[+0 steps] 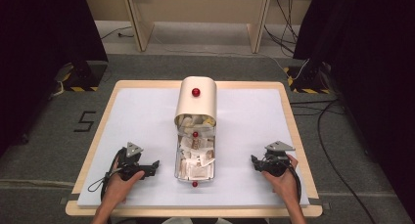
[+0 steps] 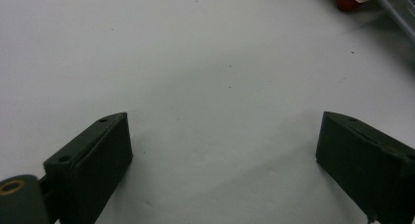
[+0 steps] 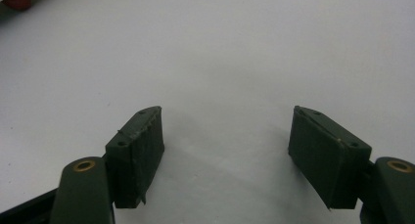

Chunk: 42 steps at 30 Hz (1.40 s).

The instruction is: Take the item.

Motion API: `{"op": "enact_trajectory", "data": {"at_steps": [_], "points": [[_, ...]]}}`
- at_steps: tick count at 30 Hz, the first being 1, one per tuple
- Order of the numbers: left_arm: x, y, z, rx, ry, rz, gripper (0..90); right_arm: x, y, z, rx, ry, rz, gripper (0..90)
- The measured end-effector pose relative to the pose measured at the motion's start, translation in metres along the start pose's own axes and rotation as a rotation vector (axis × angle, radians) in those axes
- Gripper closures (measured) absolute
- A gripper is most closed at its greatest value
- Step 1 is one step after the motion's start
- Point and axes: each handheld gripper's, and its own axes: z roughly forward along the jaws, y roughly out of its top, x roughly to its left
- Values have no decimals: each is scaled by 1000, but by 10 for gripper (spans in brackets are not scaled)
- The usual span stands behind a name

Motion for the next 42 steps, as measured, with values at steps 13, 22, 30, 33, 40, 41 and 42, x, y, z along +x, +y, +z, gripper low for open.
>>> {"op": "enact_trajectory", "data": {"at_steps": [13, 22, 30, 33, 40, 41, 42], "points": [[0, 0, 0, 0, 0, 0, 56, 0, 0, 0, 0, 0, 2, 294], [0, 0, 0, 0, 0, 0, 56, 0, 0, 0, 1, -1, 3, 295], [0, 0, 0, -1, -1, -1, 57, 6, 6, -5, -28, 40, 21, 309], [0, 0, 0, -1, -1, -1, 57, 10, 11, -8, -52, 53, 15, 311], [0, 0, 0, -1, -1, -1, 57, 17, 19, -17, -93, 71, -2, 340], [0, 0, 0, 0, -1, -1, 57, 21, 22, -21, -107, 80, -7, 346], [0, 0, 0, -1, -1, -1, 57, 21, 22, -21, -107, 80, -7, 346]]}}
